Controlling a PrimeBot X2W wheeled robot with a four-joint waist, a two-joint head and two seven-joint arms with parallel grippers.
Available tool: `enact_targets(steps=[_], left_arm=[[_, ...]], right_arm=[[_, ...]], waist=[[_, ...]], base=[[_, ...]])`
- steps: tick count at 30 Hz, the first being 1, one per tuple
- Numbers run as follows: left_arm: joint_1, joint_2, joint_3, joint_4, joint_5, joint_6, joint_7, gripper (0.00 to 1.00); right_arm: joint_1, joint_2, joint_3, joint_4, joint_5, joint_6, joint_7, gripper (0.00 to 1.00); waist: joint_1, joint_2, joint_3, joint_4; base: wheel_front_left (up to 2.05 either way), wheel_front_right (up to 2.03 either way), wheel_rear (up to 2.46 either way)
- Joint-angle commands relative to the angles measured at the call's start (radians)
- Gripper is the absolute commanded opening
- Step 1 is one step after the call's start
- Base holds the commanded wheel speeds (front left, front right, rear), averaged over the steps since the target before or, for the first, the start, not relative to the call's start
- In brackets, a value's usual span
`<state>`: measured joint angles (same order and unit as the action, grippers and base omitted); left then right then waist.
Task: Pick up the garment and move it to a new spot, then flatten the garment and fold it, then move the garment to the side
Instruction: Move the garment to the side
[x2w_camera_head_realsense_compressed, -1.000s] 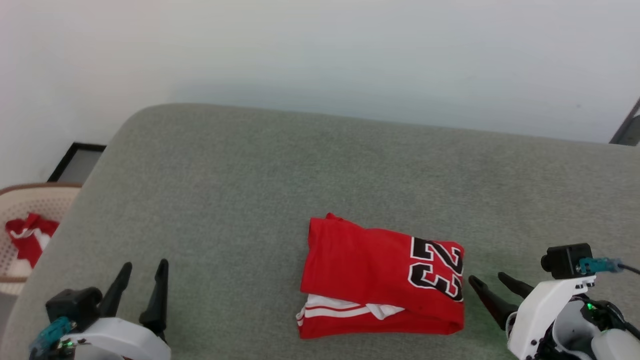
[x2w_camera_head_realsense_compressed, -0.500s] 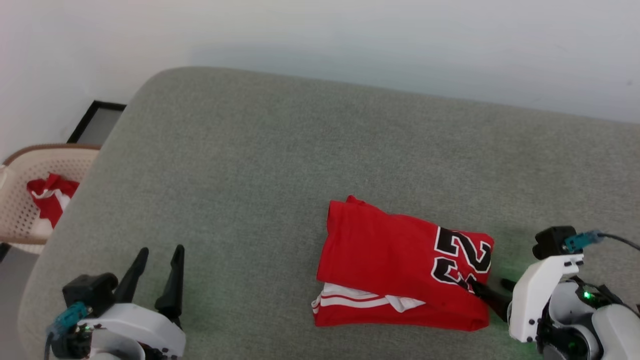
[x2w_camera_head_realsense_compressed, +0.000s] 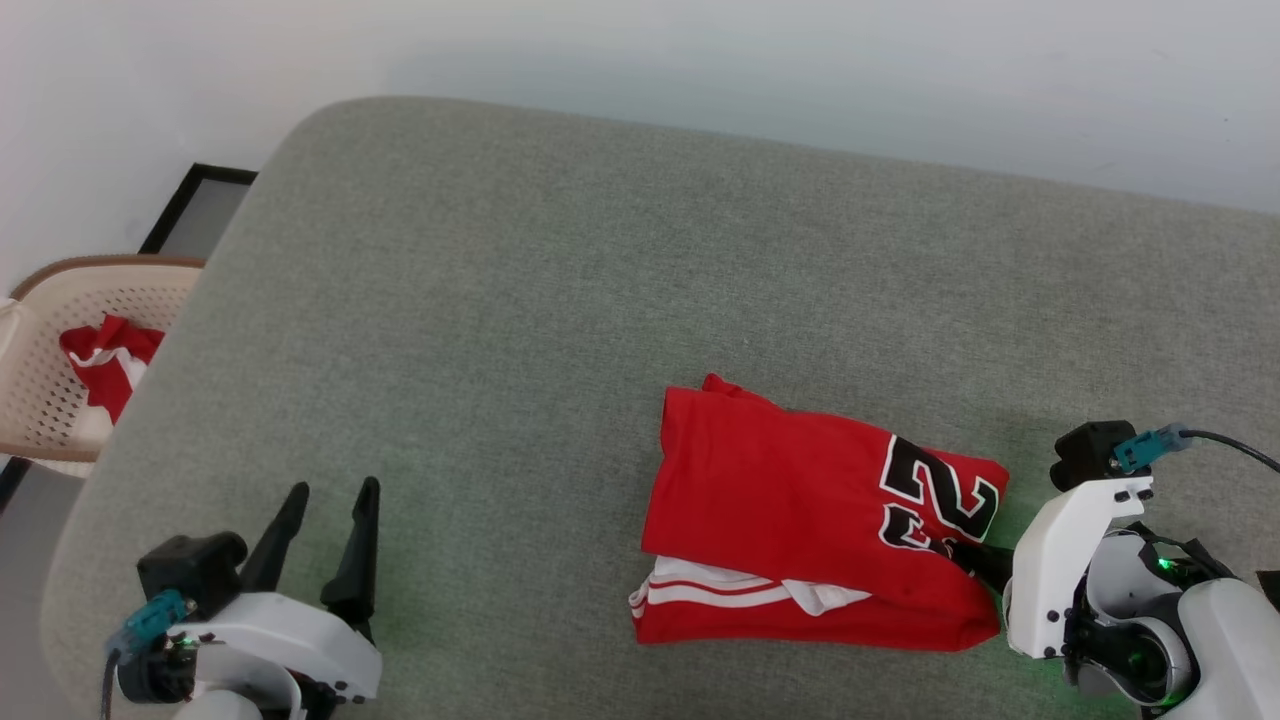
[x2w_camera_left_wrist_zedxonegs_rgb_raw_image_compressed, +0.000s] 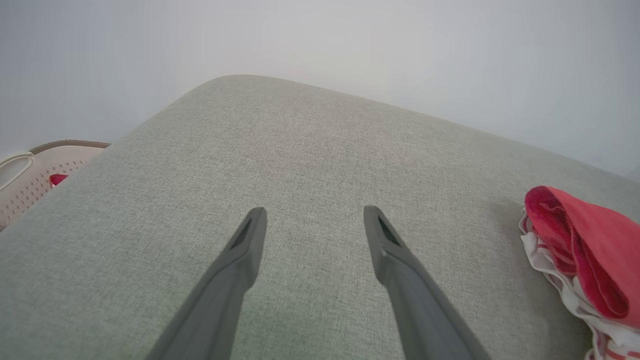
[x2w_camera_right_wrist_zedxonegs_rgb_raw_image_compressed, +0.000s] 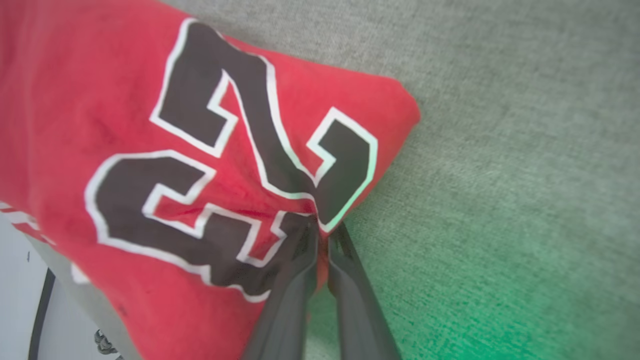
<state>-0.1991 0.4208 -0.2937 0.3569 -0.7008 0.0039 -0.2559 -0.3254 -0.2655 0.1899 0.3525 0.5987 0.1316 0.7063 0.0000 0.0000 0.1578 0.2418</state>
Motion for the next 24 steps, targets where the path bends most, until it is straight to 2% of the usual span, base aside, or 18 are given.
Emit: enact_targets(steps=[1,8,17,24], left_arm=[[-0.008,-0.002,0.005,0.005,0.007,-0.005,-0.005,1.0],[-0.019,-0.005,0.009,0.014,0.016,-0.013,-0.007,1.0],[-0.046,-0.015,0.007,0.021,0.028,-0.023,-0.009,1.0],[-0.084,-0.021,-0.001,0.03,0.049,-0.035,-0.01,1.0]], right_arm=[[0.029,0.004,0.011,0.004,0.004,-0.002,0.025,0.0],[0.013,-0.02,-0.018,-0.071,-0.016,-0.002,0.037,0.0],[-0.027,-0.054,-0.062,-0.109,-0.045,-0.002,0.044,0.0],[-0.074,-0.123,-0.117,-0.127,-0.056,-0.002,0.039,0.0]], waist=[[0.0,0.0,0.001,-0.004],[0.0,0.0,0.007,-0.018],[0.0,0.0,0.025,-0.037],[0.0,0.0,0.048,-0.071]], base=[[0.0,0.0,0.0],[0.0,0.0,0.0],[0.0,0.0,0.0],[0.0,0.0,0.0]])
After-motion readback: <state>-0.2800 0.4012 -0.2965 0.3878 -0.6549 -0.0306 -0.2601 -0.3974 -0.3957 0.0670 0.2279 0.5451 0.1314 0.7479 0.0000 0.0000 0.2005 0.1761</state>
